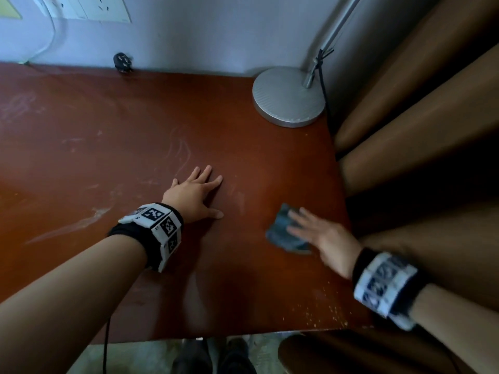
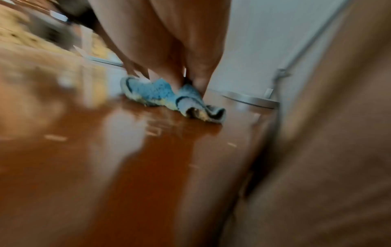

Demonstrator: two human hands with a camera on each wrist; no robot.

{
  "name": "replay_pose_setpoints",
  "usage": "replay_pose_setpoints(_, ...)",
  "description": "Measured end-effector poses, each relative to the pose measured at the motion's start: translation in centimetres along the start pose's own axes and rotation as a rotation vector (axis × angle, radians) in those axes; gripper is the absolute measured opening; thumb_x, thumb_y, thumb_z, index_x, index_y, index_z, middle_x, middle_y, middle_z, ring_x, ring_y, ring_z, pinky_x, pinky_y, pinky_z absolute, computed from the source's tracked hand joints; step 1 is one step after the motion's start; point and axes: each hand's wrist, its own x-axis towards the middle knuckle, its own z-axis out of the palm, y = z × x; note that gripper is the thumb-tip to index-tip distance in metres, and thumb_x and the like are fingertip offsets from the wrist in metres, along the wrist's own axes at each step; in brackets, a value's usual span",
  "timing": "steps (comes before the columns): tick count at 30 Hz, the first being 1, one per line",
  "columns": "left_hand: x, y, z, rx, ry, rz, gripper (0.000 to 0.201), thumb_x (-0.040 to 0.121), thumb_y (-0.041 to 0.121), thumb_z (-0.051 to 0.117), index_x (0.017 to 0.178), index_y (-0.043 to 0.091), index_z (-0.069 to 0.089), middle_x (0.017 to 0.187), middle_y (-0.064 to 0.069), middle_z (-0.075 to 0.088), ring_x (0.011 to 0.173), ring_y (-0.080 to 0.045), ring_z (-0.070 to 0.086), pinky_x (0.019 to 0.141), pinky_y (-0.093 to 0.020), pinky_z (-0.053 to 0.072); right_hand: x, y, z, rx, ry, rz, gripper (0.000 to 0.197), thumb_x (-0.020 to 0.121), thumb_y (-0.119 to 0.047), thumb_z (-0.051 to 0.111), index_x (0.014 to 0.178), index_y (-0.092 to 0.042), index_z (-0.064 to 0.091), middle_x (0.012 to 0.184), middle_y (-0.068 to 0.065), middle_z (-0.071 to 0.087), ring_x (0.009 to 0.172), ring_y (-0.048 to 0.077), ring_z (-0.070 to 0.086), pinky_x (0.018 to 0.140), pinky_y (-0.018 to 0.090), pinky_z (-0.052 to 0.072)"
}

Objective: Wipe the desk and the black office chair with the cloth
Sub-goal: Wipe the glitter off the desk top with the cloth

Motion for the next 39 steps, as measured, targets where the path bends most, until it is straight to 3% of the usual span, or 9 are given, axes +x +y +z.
replay_pose_setpoints(4, -0.3, 0.4, 0.0, 0.025, -0.022, -0.023, 0.091, 0.083, 0.057, 0.059, 0.151, 0.035, 0.002, 0.159, 0.005, -0.014, 0.147, -0.018, -0.01, 0.116, -0.054, 0.011, -2.7, -2.7, -0.1, -0.254, -0.118, -0.053, 0.091, 0.022, -0.001, 0.09, 0.109, -0.015, 0.07, 0.123, 0.009, 0.063, 0.114, 0.028, 0.057, 0.072, 0.034, 0.059)
replay_pose_setpoints(8, -1.0, 0.6, 0.8, 0.041, -0.02, -0.015, 0.094, 0.082, 0.059, 0.06, 0.151, 0.035, 0.002, 0.159, 0.005, -0.015, 0.147, -0.019, -0.01, 0.116, -0.054, 0.011, -7.7, -7.3, 2.1, -0.232, -0.222, -0.318, 0.068, 0.039, -0.009, 0.09, 0.103, -0.02, 0.072, 0.123, -0.001, 0.063, 0.115, 0.016, 0.059, 0.081, 0.027, 0.056)
replay_pose_setpoints(14, -1.4, 0.7, 1.2, 0.049, -0.024, -0.024, 0.095, 0.081, 0.061, 0.059, 0.151, 0.035, 0.0, 0.159, 0.006, -0.015, 0.147, -0.018, -0.01, 0.116, -0.053, 0.011, -4.3, -1.0, -2.1, -0.215, -0.047, 0.239, 0.063, 0.079, 0.009, 0.036, 0.14, -0.002, 0.038, 0.147, 0.022, 0.034, 0.138, 0.031, 0.03, 0.104, 0.042, 0.041)
replay_pose_setpoints(17, -1.4, 0.7, 1.4, 0.032, -0.009, -0.027, 0.093, 0.082, 0.06, 0.059, 0.151, 0.036, 0.001, 0.159, 0.007, -0.015, 0.147, -0.017, -0.01, 0.117, -0.052, 0.011, -7.2, -2.0, 0.3, -0.208, -0.066, 0.024, 0.057, 0.073, -0.001, 0.042, 0.129, -0.001, 0.051, 0.132, 0.027, 0.049, 0.141, 0.015, 0.019, 0.111, 0.034, 0.032)
replay_pose_setpoints(21, -1.6, 0.4, 1.8, 0.021, -0.002, -0.019, 0.092, 0.083, 0.059, 0.058, 0.151, 0.036, 0.0, 0.159, 0.007, -0.015, 0.147, -0.017, -0.011, 0.117, -0.052, 0.009, -11.7, -7.4, 1.8, -0.253, -0.191, -0.196, 0.079, 0.034, -0.014, 0.088, 0.111, -0.023, 0.069, 0.126, 0.0, 0.061, 0.121, 0.013, 0.053, 0.081, 0.021, 0.055)
replay_pose_setpoints(27, -1.8, 0.4, 1.9, 0.009, -0.006, -0.01, 0.09, 0.085, 0.058, 0.056, 0.151, 0.035, 0.0, 0.159, 0.006, -0.016, 0.146, -0.017, -0.012, 0.119, -0.05, 0.006, -8.2, -2.4, 0.6, -0.22, 0.05, 0.211, 0.112, 0.02, 0.016, 0.082, 0.127, -0.003, 0.054, 0.133, 0.014, 0.05, 0.116, 0.029, 0.055, 0.068, 0.034, 0.059)
replay_pose_setpoints(33, -1.9, 0.4, 2.0, 0.015, -0.003, -0.012, 0.088, 0.086, 0.058, 0.054, 0.151, 0.034, -0.001, 0.159, 0.005, -0.016, 0.147, -0.017, -0.012, 0.119, -0.049, 0.006, -14.5, -6.3, 4.2, -0.184, -0.063, -0.019, 0.106, 0.064, -0.001, 0.061, 0.15, -0.023, 0.003, 0.158, -0.001, -0.001, 0.145, 0.013, 0.003, 0.109, 0.025, 0.021)
replay_pose_setpoints(36, -2.2, 0.4, 2.1, 0.021, 0.004, -0.011, 0.086, 0.088, 0.058, 0.052, 0.151, 0.034, -0.001, 0.159, 0.005, -0.015, 0.147, -0.017, -0.012, 0.118, -0.048, 0.006, -13.2, -5.3, 3.2, -0.058, 0.133, 0.217, 0.124, 0.045, 0.022, 0.074, 0.148, -0.024, 0.022, 0.153, 0.001, 0.025, 0.139, 0.014, 0.028, 0.113, 0.017, 0.014)
replay_pose_setpoints(39, -2.4, 0.5, 2.1, 0.029, -0.01, -0.02, 0.085, 0.088, 0.058, 0.051, 0.151, 0.034, -0.001, 0.159, 0.005, -0.016, 0.147, -0.017, -0.011, 0.118, -0.047, 0.007, -10.2, -3.8, 1.3, -0.105, 0.162, 0.415, 0.094, 0.033, 0.025, 0.078, 0.121, -0.001, 0.058, 0.125, 0.022, 0.057, 0.116, 0.034, 0.055, 0.103, 0.021, 0.034)
